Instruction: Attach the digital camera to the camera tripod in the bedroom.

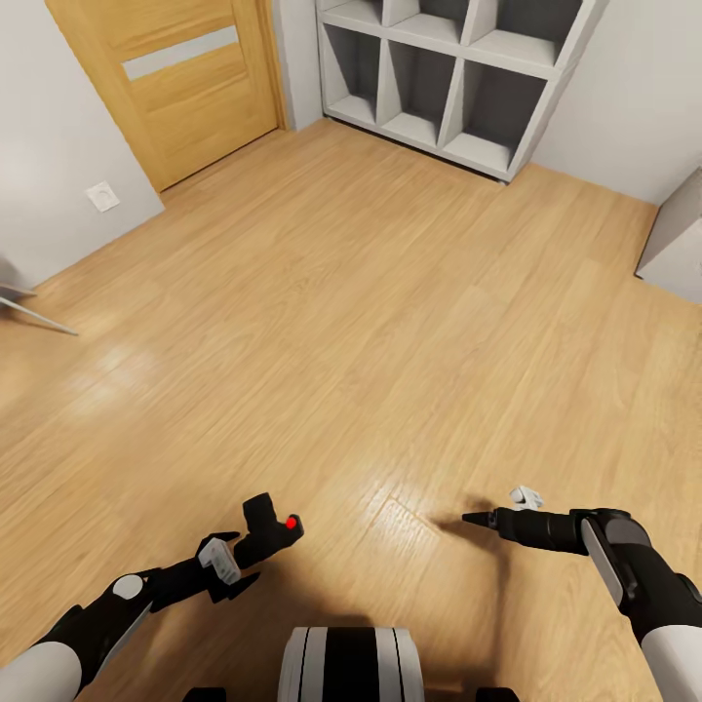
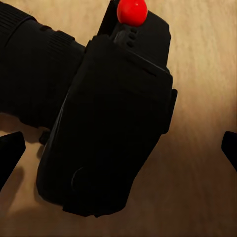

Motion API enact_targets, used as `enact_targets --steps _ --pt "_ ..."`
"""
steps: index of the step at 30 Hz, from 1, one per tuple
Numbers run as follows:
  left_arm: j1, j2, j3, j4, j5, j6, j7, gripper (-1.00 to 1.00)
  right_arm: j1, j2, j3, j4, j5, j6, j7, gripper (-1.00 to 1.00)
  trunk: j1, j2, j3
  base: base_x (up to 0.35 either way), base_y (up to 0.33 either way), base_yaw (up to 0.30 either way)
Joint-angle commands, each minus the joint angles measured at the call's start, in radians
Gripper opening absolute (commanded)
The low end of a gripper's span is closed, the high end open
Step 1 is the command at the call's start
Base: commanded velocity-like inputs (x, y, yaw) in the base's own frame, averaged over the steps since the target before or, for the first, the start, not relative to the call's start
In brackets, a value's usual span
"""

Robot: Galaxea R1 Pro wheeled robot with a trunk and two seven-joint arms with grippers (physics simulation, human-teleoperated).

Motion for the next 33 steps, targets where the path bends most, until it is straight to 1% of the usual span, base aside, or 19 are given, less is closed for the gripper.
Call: enact_targets --steps 1,17,19,20,21,22,23,27,33 --pt "0.0 0.001 -0.003 0.0 -0.002 -0.005 0.001 1.0 0.0 0.0 -0.001 0.0 -0.008 0.007 -0.002 1.0 0.0 0.0 -0.001 0.0 0.0 -0.024" --pt "0.0 0.001 -0.003 0.008 -0.005 0.0 0.005 1.0 0.0 0.001 0.0 0.002 -0.008 0.005 -0.002 1.0 0.0 0.0 -0.001 0.0 0.0 -0.004" --pt "0.0 0.001 -0.004 0.007 -0.037 0.003 0.009 1.0 0.0 0.001 0.0 0.002 -0.008 0.004 -0.003 1.0 0.0 0.0 -0.001 0.0 0.0 0.0" --pt "0.0 0.001 -0.004 0.007 -0.047 0.003 0.01 1.0 0.0 0.001 0.0 0.002 -0.008 0.004 -0.003 1.0 0.0 0.0 -0.001 0.0 0.0 0.0" --pt "0.0 0.001 -0.003 0.006 -0.065 0.003 0.012 1.0 0.0 0.002 0.0 0.002 -0.008 0.004 -0.003 1.0 0.0 0.0 -0.001 0.0 0.0 0.0" --pt "0.0 0.001 -0.003 0.006 -0.074 0.004 0.014 1.0 0.0 0.002 0.0 0.002 -0.008 0.004 -0.003 1.0 0.0 0.0 -0.001 0.0 0.0 0.0" --pt "0.0 0.001 -0.002 0.005 -0.099 0.004 0.027 1.0 0.0 0.002 0.001 0.002 -0.008 0.003 -0.005 1.0 0.0 0.0 -0.001 0.0 0.0 0.0" --pt "0.0 0.001 -0.002 0.003 -0.11 0.004 0.055 1.0 0.0 0.003 0.001 0.003 -0.008 0.002 -0.006 1.0 0.0 0.0 -0.001 0.0 0.0 0.0" --pt "0.0 0.001 -0.003 0.002 -0.115 0.005 0.075 1.0 0.0 0.004 0.001 0.003 -0.008 0.002 -0.007 1.0 0.0 0.0 -0.001 0.0 0.0 0.0"
